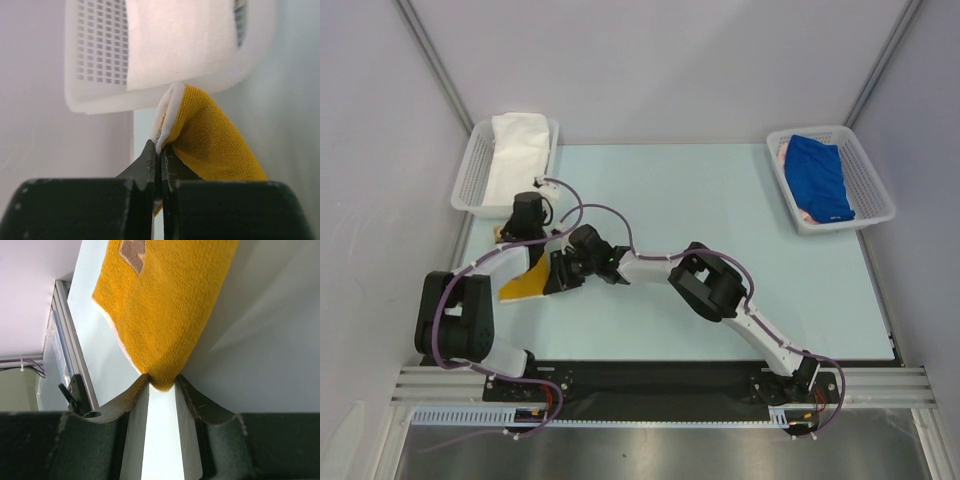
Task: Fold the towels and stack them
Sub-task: Neatly place the folded towel into the bin
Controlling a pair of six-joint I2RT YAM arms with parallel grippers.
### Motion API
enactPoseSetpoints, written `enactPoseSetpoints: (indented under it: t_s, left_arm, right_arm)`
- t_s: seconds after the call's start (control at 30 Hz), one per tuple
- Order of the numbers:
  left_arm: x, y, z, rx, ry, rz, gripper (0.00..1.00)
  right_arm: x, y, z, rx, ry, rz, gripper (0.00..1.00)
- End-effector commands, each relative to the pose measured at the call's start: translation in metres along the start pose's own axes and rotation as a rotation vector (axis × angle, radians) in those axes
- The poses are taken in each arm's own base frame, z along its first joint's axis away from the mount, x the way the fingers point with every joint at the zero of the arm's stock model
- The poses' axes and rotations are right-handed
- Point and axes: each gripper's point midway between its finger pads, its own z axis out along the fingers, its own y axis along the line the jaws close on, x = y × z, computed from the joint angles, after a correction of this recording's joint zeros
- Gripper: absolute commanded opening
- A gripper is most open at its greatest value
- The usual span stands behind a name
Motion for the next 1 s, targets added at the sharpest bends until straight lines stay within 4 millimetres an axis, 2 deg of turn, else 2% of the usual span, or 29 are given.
enactPoseSetpoints:
  t_s: [0.0,0.1,0.23,0.37,0.43,0.47,0.53,0.57,0.6,0.63,0.7,0.73,0.77,0.8,0.83,0.97]
  left_arm:
    - [-0.026,0.043,0.001,-0.161,-0.107,-0.045,0.0]
    - [-0.034,0.058,0.003,-0.228,-0.132,-0.068,0.0]
    - [-0.047,0.064,0.009,-0.265,-0.186,-0.048,0.0]
    - [-0.061,0.073,0.015,-0.307,-0.244,-0.056,0.0]
    - [-0.06,0.078,0.021,-0.326,-0.232,-0.047,0.0]
    - [-0.06,0.081,0.025,-0.348,-0.238,-0.061,0.0]
    - [-0.062,0.084,0.028,-0.357,-0.254,-0.048,0.0]
    - [-0.065,0.088,0.029,-0.388,-0.269,-0.06,0.0]
    - [-0.066,0.09,0.03,-0.403,-0.278,-0.066,0.0]
    - [-0.07,0.088,0.031,-0.393,-0.299,-0.07,0.0]
    - [-0.078,0.093,0.032,-0.417,-0.325,-0.082,0.0]
    - [-0.079,0.094,0.033,-0.424,-0.326,-0.069,0.0]
    - [-0.082,0.099,0.033,-0.444,-0.341,-0.078,0.0]
    - [-0.084,0.102,0.034,-0.455,-0.348,-0.083,0.0]
    - [-0.086,0.104,0.033,-0.462,-0.359,-0.098,0.0]
    - [-0.1,0.104,0.04,-0.447,-0.409,-0.082,0.0]
  right_arm:
    - [0.015,-0.012,0.018,0.021,0.047,0.013,0.34]
    - [0.015,-0.014,0.025,0.017,0.056,0.016,0.34]
    - [0.012,-0.011,0.034,-0.007,0.064,0.013,0.35]
    - [0.008,-0.006,0.031,-0.022,0.057,-0.007,0.35]
    - [0.007,-0.006,0.028,-0.022,0.063,-0.014,0.35]
    - [0.004,-0.004,0.025,-0.024,0.057,-0.02,0.35]
    - [0.008,-0.014,0.018,-0.015,0.063,0.001,0.34]
    - [-0.003,-0.005,0.011,-0.039,0.034,-0.011,0.34]
    - [0.006,-0.015,0.005,-0.021,0.045,0.008,0.34]
    - [0.004,-0.018,0.0,-0.019,0.035,0.01,0.34]
    - [-0.005,-0.008,-0.013,-0.032,0.007,-0.017,0.35]
    - [0.0,-0.017,-0.018,-0.013,0.017,-0.007,0.34]
    - [0.001,-0.016,-0.023,-0.015,0.011,-0.011,0.34]
    - [-0.007,-0.008,-0.032,-0.027,-0.01,-0.021,0.34]
    - [-0.001,-0.014,-0.039,-0.014,-0.005,-0.01,0.34]
    - [-0.007,-0.006,-0.06,-0.022,-0.031,-0.021,0.34]
